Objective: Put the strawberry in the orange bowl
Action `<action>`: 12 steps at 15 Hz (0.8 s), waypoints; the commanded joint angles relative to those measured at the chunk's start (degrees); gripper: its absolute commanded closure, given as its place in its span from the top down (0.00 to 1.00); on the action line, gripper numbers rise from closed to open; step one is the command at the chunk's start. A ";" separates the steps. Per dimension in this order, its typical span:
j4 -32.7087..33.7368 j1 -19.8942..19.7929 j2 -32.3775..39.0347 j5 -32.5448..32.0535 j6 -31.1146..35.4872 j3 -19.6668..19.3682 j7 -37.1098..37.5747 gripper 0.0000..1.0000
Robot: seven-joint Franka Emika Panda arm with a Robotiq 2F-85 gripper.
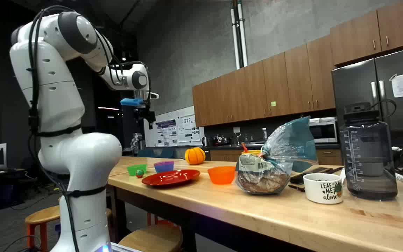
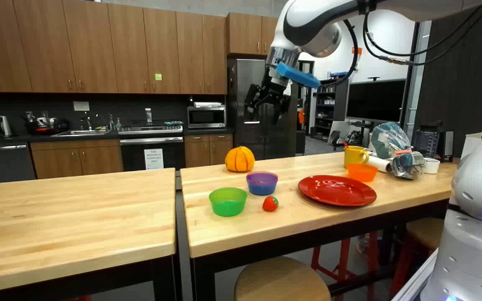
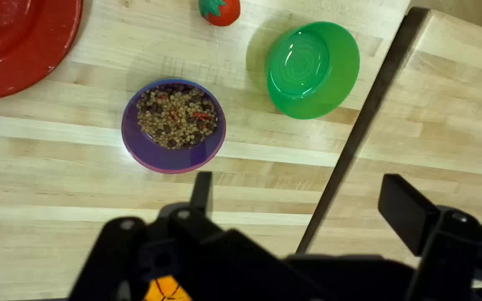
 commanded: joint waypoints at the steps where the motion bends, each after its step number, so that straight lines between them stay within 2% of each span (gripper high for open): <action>1: 0.15 0.12 0.05 -0.08 -0.13 -0.11 0.06 1.00; 6: -0.15 -0.08 -0.21 -0.72 0.70 0.29 0.90 1.00; 12: -1.35 -0.29 -2.03 -2.29 -1.28 1.12 3.45 1.00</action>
